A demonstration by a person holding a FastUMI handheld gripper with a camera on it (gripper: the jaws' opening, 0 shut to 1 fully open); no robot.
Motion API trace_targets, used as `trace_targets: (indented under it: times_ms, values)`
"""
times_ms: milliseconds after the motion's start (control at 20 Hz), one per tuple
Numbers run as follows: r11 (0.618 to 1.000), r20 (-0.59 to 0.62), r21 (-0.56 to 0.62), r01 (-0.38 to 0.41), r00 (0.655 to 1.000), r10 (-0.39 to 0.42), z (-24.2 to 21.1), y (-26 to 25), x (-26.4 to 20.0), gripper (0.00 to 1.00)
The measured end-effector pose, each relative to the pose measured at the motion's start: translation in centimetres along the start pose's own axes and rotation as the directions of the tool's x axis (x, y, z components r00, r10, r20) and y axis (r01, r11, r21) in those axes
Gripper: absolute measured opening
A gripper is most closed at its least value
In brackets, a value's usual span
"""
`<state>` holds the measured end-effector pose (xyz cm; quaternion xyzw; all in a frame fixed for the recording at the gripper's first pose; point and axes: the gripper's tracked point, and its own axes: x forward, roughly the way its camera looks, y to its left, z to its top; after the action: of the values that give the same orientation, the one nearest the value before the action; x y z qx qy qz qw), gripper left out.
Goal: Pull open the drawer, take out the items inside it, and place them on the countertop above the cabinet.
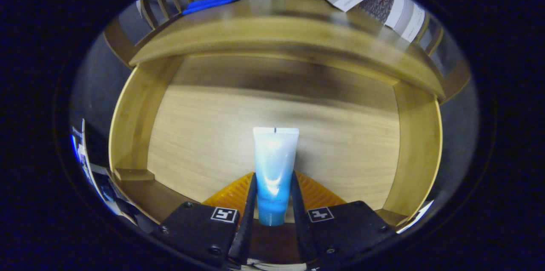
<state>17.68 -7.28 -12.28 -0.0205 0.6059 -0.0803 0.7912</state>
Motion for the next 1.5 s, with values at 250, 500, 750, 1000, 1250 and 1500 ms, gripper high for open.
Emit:
trace_targets:
  times_ms: [250, 500, 750, 1000, 1250, 1500]
  values:
    - [1.0, 0.064, -0.023, -0.015, 0.998, 0.016, 2.6, 0.1, -4.2, 0.46]
    - [0.999, 0.115, -0.037, -0.011, 0.993, 0.015, 6.1, 0.8, -7.1, 0.46]
    - [1.0, 0.148, -0.014, -0.013, 0.989, 0.015, 10.7, 1.2, -8.4, 0.46]
    - [0.999, 0.212, 0.033, 0.005, 0.977, -0.012, 15.8, 0.1, -8.1, 0.46]
    - [0.998, 0.269, 0.059, -0.006, 0.963, -0.01, 19.5, -0.2, -7.3, 0.46]
    - [0.997, 0.293, 0.062, -0.035, 0.956, 0.015, 21.2, 0.4, -5.4, 0.46]
